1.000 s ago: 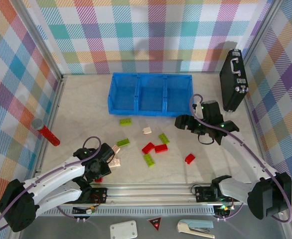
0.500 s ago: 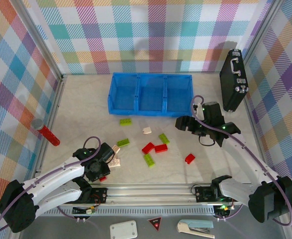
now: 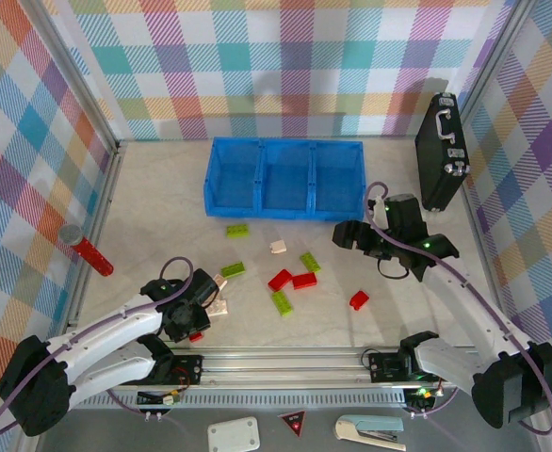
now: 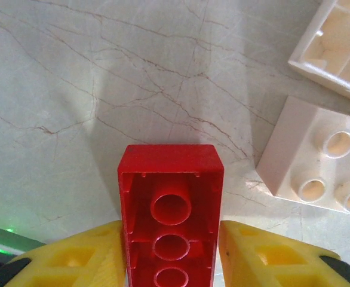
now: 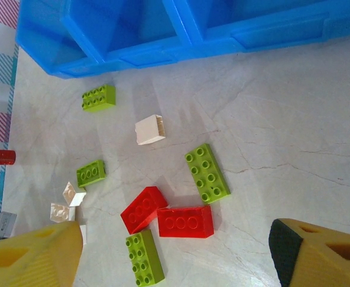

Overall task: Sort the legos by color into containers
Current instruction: Pick up the lego from the bottom-left of the table.

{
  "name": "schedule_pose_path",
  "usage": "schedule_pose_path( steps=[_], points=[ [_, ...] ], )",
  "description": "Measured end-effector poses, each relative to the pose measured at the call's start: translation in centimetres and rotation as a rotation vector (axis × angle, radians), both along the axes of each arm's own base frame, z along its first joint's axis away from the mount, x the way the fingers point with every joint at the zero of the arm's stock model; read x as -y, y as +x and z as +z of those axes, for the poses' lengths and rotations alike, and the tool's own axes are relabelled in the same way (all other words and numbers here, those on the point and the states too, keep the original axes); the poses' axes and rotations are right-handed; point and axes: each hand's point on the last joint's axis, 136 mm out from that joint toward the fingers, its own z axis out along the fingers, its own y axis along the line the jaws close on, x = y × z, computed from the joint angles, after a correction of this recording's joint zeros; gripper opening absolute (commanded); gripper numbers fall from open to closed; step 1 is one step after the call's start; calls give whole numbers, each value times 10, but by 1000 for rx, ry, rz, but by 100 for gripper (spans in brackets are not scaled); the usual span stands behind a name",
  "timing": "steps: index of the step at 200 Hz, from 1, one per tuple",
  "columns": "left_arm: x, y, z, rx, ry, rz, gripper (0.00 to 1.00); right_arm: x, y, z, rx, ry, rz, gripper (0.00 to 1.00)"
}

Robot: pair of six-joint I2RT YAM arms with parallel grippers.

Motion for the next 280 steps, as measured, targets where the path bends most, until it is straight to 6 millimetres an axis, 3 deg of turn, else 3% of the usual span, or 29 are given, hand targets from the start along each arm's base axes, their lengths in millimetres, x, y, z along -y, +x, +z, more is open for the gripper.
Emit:
schedule_pose_path(
  steps=[94,151,189,225,280],
  points=[
    [1,2,-2,6,-4,-18,33,2,-6,0,-11,1,-2,82],
    [14,15,26,127,-111,-19,32,0,-13,7,-7,25,15,81],
    [36,38,69,240,-221,-31,32,-7,-22,4,-30,50,40,81],
    [72,60,102,311,-337,-135,31,-13,-28,2,-43,68,63,80],
    [140,83,133,304,-414,-608,30,-24,-36,4,-76,120,123,79]
  ],
)
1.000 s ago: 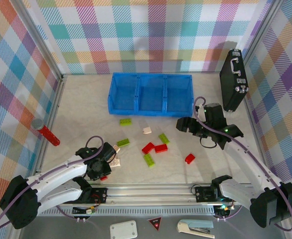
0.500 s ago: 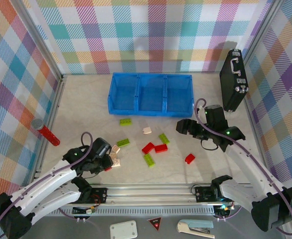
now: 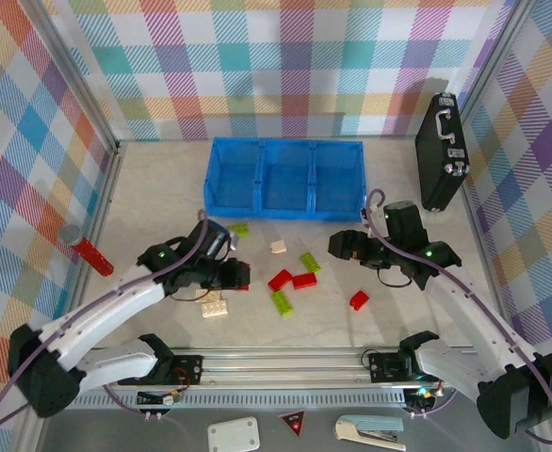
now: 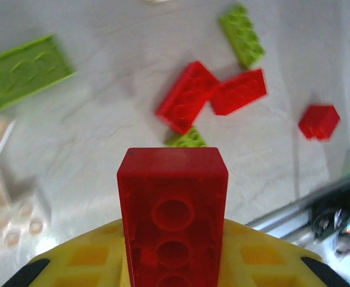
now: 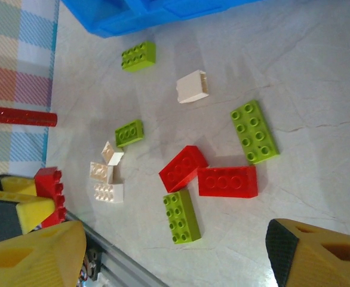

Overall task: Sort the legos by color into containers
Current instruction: Pick up the lego from the bottom-left of the table, then place the lego in the container.

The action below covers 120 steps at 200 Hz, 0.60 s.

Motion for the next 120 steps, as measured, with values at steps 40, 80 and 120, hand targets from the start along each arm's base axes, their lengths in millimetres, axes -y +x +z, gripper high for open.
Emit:
schedule_pose_path(
  steps=[40,80,120],
  points=[
    [44,9,8,97,-5,-382,30,-11,-5,-4,-65,36,54,78],
    [62,13,17,292,-9,-681,28,-24,-9,3,-122,104,103,75],
    [76,22,25,469,2,-858,28,-39,-12,-1,-225,164,135,72]
  ],
)
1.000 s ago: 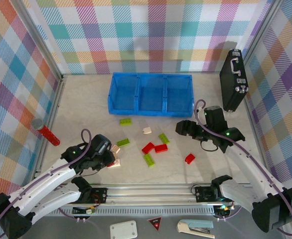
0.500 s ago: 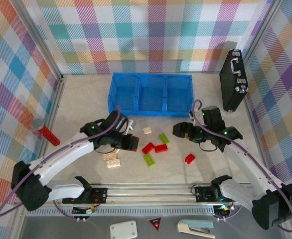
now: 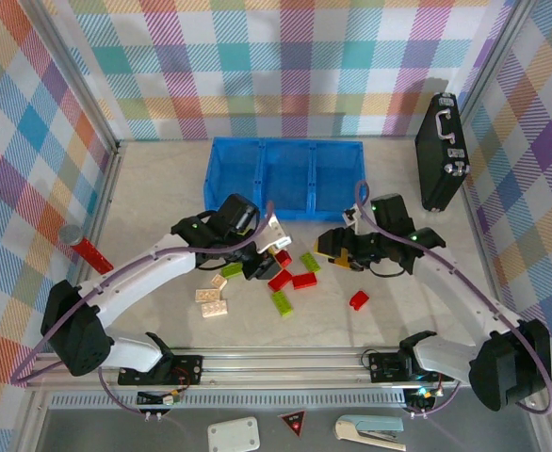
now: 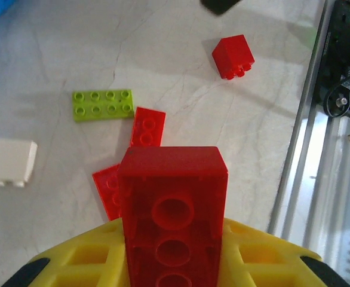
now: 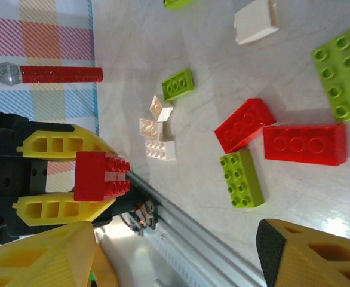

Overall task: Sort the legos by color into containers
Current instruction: Place the lego in the container.

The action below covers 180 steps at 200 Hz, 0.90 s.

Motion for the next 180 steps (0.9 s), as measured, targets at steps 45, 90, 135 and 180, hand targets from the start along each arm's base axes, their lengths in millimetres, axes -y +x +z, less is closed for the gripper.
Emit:
schedule_pose_path(
  steps=[45,90,135,180],
  points=[
    [12,2,-8,104,19,-123,27,-29,-5,-4,-59,38,74,68],
    [12,5,-18,131,55,-157,27,-55,-3,-10,-90,52,120,62],
    [13,10,-17,160,57,-157,26,-67,-2,-21,-122,51,135,53],
    [12,11,-17,171,64,-157,26,-71,0,-21,-119,58,139,40]
  ],
)
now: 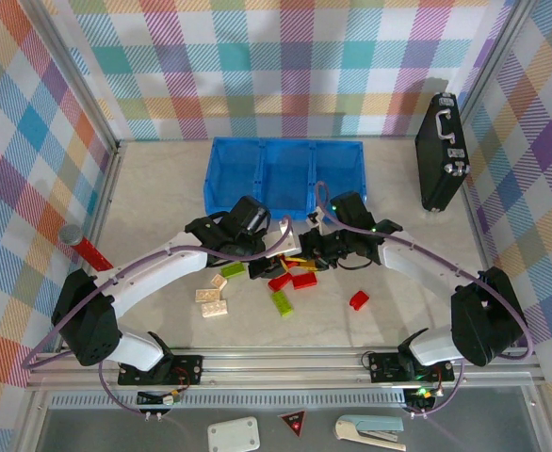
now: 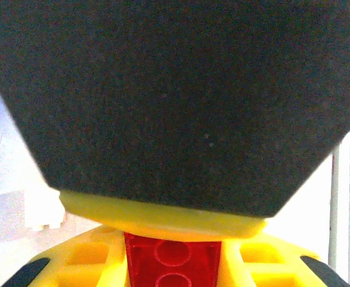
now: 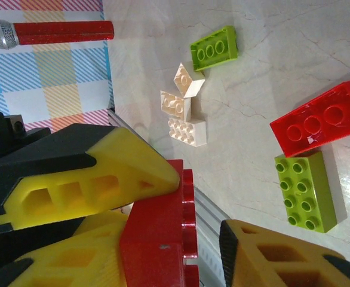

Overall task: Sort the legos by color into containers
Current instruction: Place the lego in the container.

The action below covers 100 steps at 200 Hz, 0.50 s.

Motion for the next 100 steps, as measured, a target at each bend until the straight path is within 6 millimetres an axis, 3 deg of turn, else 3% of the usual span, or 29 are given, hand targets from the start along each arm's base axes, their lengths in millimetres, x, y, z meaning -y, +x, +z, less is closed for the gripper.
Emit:
schedule_pose_path(
  steps=[25,71,100],
  points=[
    [0,1,0,6,3,5,29,-1,1,1,7,4,-1,35],
    [-1,3,-1,7,7,22,53,-1,3,0,16,-3,-9,32],
    [-6,4,4,18,7,53,58,4,6,-5,21,-44,-28,32]
  ],
)
